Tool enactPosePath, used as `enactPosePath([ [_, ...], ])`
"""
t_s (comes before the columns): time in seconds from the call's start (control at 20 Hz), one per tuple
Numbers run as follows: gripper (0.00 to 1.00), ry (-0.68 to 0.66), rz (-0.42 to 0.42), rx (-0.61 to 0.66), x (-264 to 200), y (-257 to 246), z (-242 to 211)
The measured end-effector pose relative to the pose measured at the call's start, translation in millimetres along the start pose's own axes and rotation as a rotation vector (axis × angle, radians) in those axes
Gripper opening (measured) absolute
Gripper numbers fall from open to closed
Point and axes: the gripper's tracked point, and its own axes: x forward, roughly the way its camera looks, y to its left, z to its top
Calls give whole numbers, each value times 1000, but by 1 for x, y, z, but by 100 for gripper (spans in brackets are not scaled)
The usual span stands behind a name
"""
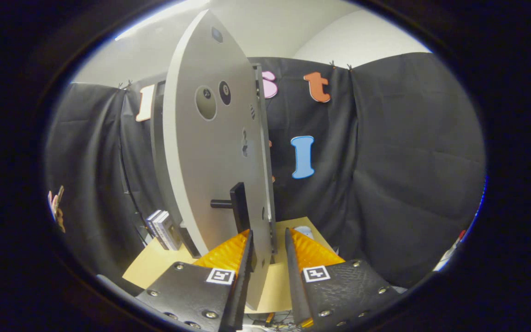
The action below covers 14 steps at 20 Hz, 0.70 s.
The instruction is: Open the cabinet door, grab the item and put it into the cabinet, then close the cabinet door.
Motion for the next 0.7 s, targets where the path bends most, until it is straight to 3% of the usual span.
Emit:
enactPosePath([
  [0.7,40,19,282,35,12,30,-10],
])
